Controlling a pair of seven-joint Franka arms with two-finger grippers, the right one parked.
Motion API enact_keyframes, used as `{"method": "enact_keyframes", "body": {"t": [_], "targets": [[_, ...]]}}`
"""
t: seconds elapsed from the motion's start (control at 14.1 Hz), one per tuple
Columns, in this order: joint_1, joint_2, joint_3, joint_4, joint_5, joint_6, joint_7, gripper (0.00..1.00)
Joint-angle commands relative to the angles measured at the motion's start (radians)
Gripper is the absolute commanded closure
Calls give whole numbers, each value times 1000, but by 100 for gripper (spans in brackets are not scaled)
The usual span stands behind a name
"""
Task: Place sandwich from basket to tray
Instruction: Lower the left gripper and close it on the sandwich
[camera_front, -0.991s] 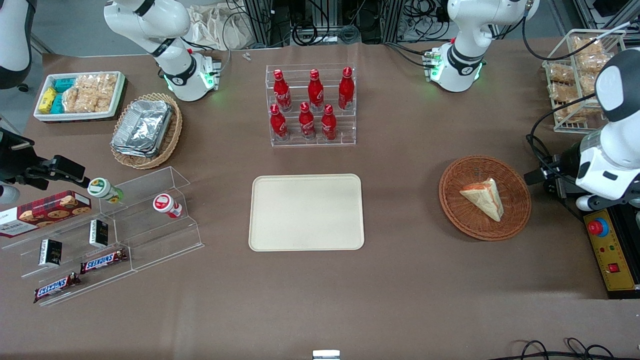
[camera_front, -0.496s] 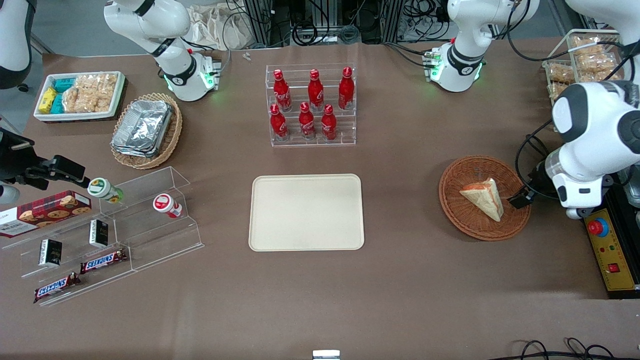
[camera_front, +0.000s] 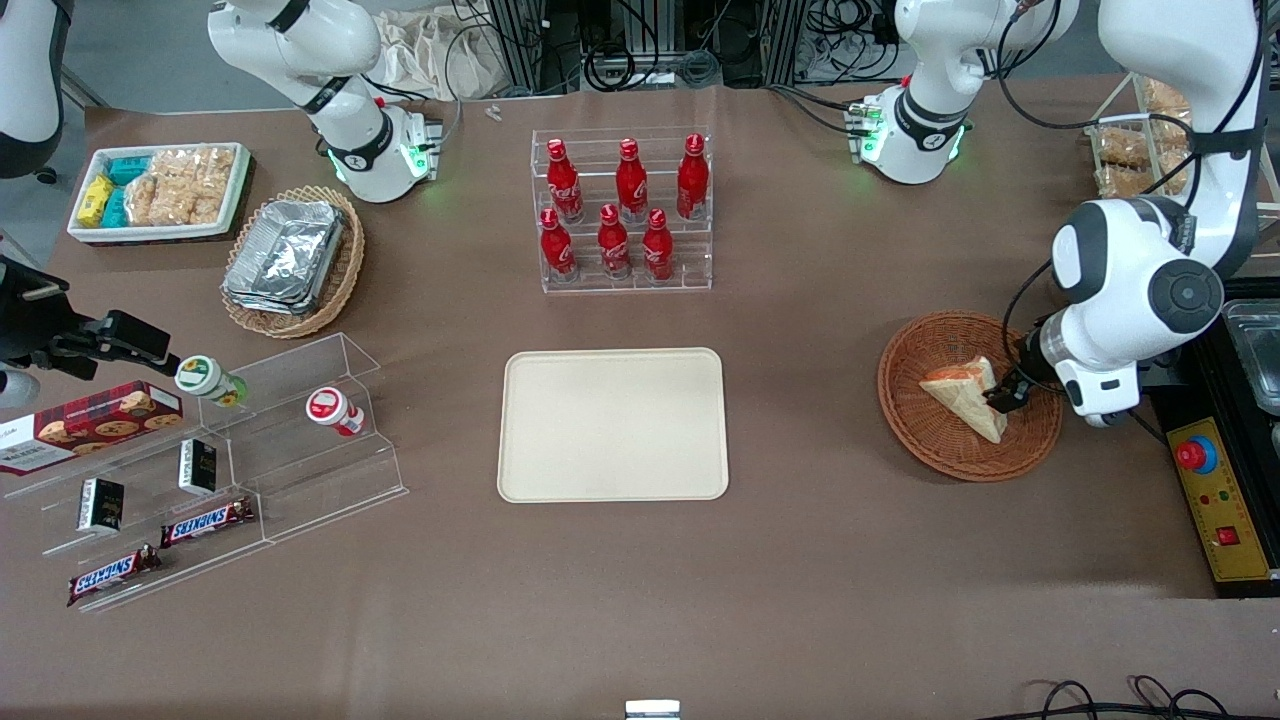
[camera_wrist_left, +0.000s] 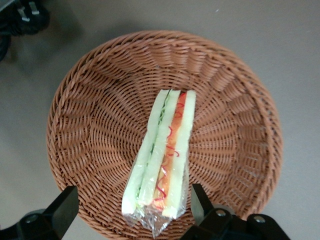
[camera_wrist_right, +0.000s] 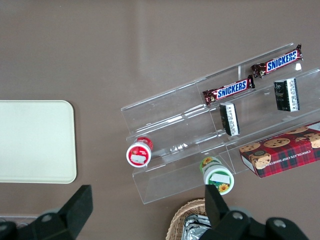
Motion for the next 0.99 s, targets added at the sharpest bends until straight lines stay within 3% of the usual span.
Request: {"method": "enact_keyframes", "body": {"t": [0.0,0.5,0.85,0.92], "targets": [[6,6,-8,-34,8,41,-28,0],[-1,84,-11,-43,5,111,-40,0],[-47,155,-15,-28,5,194,-171,0],[-47,156,-15,-22,-2,202,-185,18]]}}
